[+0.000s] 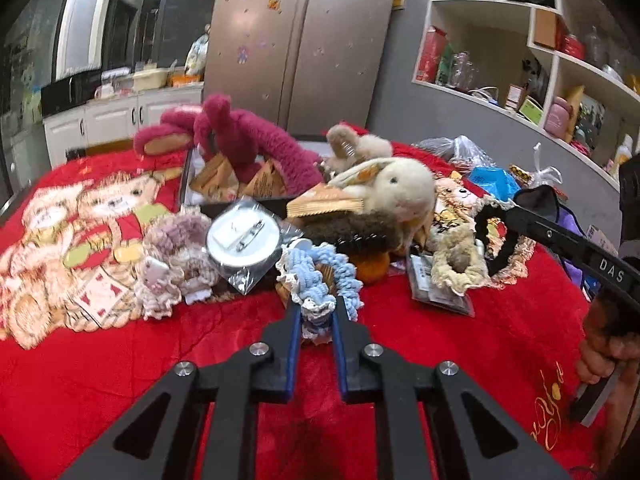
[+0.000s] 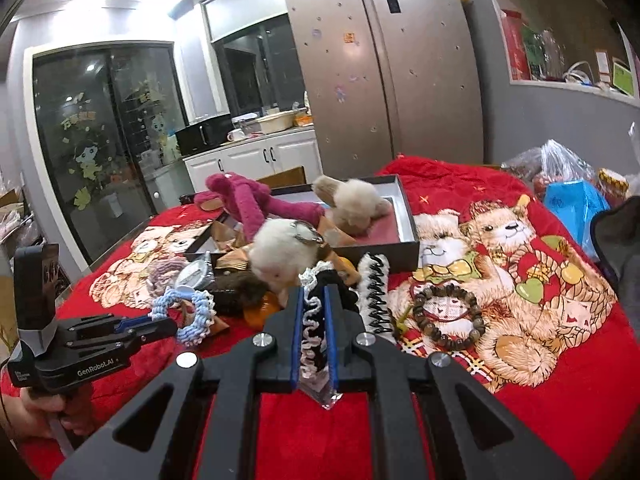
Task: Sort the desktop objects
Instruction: 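Lift both scrunchies up from the pile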
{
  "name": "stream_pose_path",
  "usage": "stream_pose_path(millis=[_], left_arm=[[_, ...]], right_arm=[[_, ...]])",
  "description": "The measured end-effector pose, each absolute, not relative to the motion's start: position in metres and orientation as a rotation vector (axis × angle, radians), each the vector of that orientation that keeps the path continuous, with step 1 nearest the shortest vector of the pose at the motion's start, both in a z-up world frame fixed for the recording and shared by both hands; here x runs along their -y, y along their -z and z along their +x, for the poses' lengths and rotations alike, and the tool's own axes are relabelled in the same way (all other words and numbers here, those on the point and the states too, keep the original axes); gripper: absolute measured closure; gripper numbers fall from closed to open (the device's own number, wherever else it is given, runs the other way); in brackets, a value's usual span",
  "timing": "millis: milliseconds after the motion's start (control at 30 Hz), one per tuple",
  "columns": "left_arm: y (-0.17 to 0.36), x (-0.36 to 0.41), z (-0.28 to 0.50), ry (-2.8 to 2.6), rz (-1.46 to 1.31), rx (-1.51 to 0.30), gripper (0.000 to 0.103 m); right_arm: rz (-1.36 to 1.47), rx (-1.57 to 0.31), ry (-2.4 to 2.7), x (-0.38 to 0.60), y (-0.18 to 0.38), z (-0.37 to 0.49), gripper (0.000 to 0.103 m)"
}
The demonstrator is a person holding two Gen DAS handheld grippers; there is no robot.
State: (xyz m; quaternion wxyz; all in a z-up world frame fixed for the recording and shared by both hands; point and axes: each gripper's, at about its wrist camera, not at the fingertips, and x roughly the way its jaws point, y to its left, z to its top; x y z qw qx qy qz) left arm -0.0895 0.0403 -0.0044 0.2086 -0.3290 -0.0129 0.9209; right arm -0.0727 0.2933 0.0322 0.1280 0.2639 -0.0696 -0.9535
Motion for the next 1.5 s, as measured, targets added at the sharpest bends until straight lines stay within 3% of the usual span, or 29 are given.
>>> stream_pose_path(millis=[667, 1500], left_arm=[[-0.036, -0.036, -0.071, -2.631, -0.734, -0.022, 0.089], [-0.022, -0.030, -0.080, -2.603, -0.830, 0.032, 0.089]], right_arm=[[0.665, 0.265, 2.715, -0.294, -0.055, -0.050, 0.092], [0.717, 0.221, 2.689, -0.271, -0.033, -0.055, 0.092]])
